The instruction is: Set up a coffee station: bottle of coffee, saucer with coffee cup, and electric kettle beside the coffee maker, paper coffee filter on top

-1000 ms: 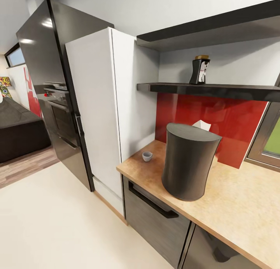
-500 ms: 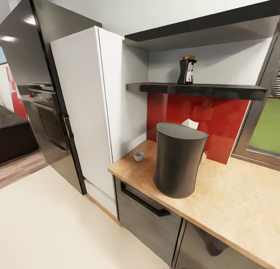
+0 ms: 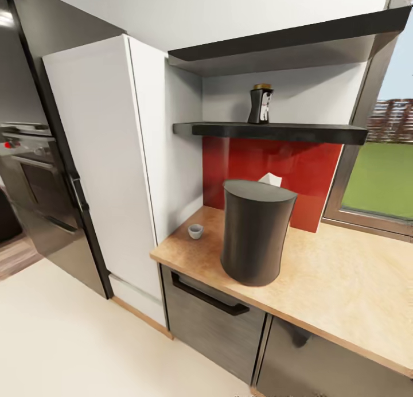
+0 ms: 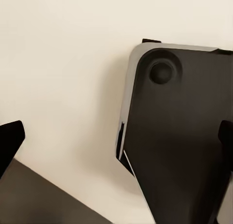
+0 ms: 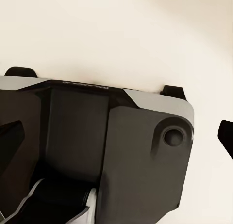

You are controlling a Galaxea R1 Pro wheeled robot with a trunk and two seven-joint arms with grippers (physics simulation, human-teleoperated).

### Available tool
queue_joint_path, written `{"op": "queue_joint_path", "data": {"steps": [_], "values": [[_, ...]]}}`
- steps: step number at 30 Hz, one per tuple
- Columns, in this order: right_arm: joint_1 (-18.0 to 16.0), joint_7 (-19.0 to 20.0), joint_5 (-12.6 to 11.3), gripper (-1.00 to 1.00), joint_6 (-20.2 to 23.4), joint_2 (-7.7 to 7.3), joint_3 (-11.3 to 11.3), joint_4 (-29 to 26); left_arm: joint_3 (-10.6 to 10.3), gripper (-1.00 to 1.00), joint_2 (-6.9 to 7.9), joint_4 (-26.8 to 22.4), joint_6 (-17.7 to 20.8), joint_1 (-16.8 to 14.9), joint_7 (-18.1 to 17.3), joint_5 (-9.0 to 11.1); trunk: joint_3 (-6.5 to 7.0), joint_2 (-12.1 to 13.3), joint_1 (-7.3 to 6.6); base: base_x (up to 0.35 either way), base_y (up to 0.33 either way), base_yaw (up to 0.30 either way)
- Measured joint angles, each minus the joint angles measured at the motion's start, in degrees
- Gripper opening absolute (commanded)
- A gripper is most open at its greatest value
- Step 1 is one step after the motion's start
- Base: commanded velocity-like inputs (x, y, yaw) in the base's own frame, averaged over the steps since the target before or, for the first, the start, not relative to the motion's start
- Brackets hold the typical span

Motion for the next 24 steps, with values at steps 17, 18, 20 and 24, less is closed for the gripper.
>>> {"op": "queue_joint_path", "data": {"steps": [17, 18, 20, 24], "values": [[0.00, -0.01, 0.00, 1.00, 0.00, 0.00, 0.00, 0.00, -0.01, 1.00, -0.08, 0.00, 0.00, 0.00, 0.00, -0.08, 0.00, 0.00, 0.00, 0.113, 0.303, -0.273], [0.00, -0.01, 0.00, 1.00, 0.00, 0.00, 0.00, 0.00, -0.01, 1.00, -0.08, 0.00, 0.00, 0.00, 0.00, -0.08, -0.01, 0.00, 0.00, 0.023, 0.304, -0.266], [0.00, 0.00, -0.04, 1.00, 0.00, 0.00, 0.00, 0.00, -0.01, 1.00, -0.08, 0.01, -0.01, 0.00, 0.00, -0.08, -0.06, 0.01, 0.00, 0.013, 0.304, -0.232], [0.01, 0.00, -0.18, 1.00, -0.02, 0.05, 0.00, -0.02, -0.01, 1.00, -0.08, 0.01, -0.01, 0.00, 0.00, -0.08, -0.14, 0.02, 0.00, 0.005, 0.303, -0.098]]}}
